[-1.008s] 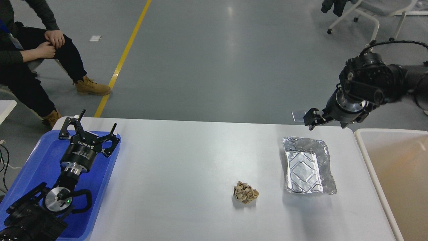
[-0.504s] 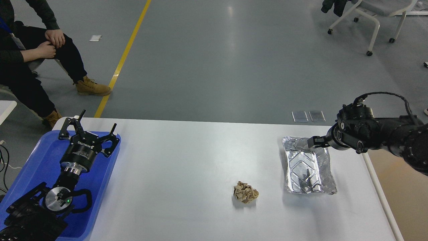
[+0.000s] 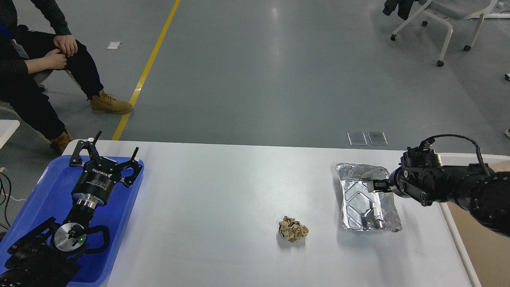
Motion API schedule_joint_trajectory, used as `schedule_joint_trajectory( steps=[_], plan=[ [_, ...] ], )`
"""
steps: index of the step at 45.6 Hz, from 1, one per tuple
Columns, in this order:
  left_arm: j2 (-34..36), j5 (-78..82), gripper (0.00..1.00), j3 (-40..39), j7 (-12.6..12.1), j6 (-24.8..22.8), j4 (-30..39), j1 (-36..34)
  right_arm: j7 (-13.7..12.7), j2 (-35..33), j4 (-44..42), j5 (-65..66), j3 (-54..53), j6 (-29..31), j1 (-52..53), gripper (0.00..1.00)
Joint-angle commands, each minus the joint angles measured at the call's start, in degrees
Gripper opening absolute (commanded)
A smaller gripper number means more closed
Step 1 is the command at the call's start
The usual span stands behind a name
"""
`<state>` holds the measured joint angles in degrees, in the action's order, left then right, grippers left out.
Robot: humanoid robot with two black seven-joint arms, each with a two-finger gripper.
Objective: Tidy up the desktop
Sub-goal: 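Lower the right gripper onto the foil tray and grasp its edge, then lift the foil tray with the right gripper and carry it outward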
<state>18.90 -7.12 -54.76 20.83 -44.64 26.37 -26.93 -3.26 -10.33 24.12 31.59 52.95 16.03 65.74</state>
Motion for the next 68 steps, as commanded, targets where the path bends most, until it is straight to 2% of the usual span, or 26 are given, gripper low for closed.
schedule_joint_trajectory(
  steps=[1,17,22,25,30,35,38,40,42,46,52,59,68],
  plan=[
    [0.00,0.00,0.99,0.00,0.09,-0.01,0.00,0.03,0.10,0.31,-0.74,0.13,-0.39,-1.79,-3.07,1.00],
    [0.00,0.00,0.99,0.00,0.09,-0.01,0.00,0.03,0.36,0.05,-2.14,2.07,-0.92,-3.90,-5.97,0.98],
    [0.00,0.00,0.99,0.00,0.09,-0.01,0.00,0.04,0.36,0.05,-2.93,2.16,-2.50,-4.61,-6.50,0.91],
    [0.00,0.00,0.99,0.00,0.09,-0.01,0.00,0.03,0.36,-0.04,-2.93,2.24,-2.76,-4.69,-6.68,0.83],
    [0.00,0.00,0.99,0.00,0.09,-0.01,0.00,0.04,0.36,-0.13,-2.93,3.21,-2.76,-4.87,-6.68,0.59],
    [0.00,0.00,0.99,0.00,0.09,-0.01,0.00,0.04,0.36,-0.21,-2.93,4.70,-2.85,-4.87,-6.68,0.44],
    [0.00,0.00,0.99,0.00,0.09,-0.01,0.00,0.04,0.36,-0.21,-2.85,4.70,-2.85,-4.87,-6.68,0.42],
    [0.00,0.00,0.99,0.00,0.09,-0.01,0.00,0.04,0.36,-0.21,-2.85,4.70,-2.85,-4.70,-6.68,0.37],
    [0.00,0.00,0.99,0.00,0.09,-0.01,0.00,0.04,0.36,-0.21,-2.76,4.79,-2.76,-4.70,-6.68,0.27],
    [0.00,0.00,0.99,0.00,0.09,-0.01,0.00,0.04,0.36,-0.21,-2.41,4.79,-2.76,-4.61,-6.59,0.00],
    [0.00,0.00,0.99,0.00,0.09,-0.01,0.00,0.04,0.54,-0.21,-2.14,4.71,-2.76,-4.34,-6.50,0.00],
    [0.00,0.00,0.99,0.00,0.09,0.08,0.00,0.04,2.21,-0.21,-2.06,4.70,-2.76,-4.26,-6.59,0.00],
    [0.00,0.00,0.99,0.00,0.09,-0.01,0.00,0.03,2.30,-0.30,-2.14,4.62,-2.85,-4.34,-6.24,0.00]
  ],
)
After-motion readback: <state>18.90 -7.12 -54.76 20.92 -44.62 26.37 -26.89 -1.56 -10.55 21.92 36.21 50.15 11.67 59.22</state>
